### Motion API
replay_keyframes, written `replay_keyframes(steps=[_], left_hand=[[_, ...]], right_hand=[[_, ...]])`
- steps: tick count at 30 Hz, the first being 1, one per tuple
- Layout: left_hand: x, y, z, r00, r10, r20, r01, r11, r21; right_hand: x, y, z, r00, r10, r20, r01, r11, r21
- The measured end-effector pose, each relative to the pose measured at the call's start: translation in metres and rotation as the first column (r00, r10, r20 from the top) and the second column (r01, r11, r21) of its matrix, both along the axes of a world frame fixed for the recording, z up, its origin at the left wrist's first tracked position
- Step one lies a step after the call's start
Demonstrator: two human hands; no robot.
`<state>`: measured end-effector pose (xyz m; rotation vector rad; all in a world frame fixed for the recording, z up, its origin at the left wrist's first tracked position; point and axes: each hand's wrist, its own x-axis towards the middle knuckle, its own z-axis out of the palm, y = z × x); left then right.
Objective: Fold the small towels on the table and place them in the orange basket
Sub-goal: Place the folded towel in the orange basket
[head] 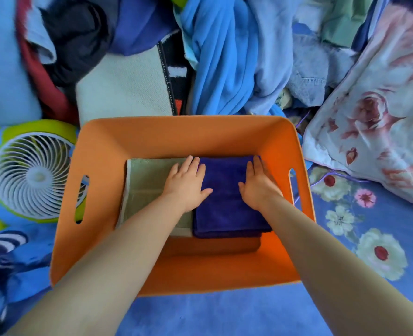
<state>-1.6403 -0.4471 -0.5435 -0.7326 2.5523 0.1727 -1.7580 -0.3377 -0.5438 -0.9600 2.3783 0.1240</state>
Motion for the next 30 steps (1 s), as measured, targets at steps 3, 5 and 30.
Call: replay_keyframes(steps=[3,5,30], left_hand=[[0.005,0.005,0.041,0.999,0.020,-0.040,-0.023,0.998,-0.067],[0.008,0.013,0.072,0.996,0.039,-0.075,-0.048,0.991,-0.124],[0.183,0.342,0.425,0.881,-0.233,-0.412,0.049,0.910,-0.412]], right_hand=[[-0.001,0.010,0.043,1.000,-0.001,-0.027,-0.002,0.994,-0.110],[-0.001,0.016,0.073,0.994,0.087,-0.067,-0.096,0.986,-0.140],[0.206,0.365,0.421,0.825,-0.229,-0.517,-0.209,0.726,-0.655]])
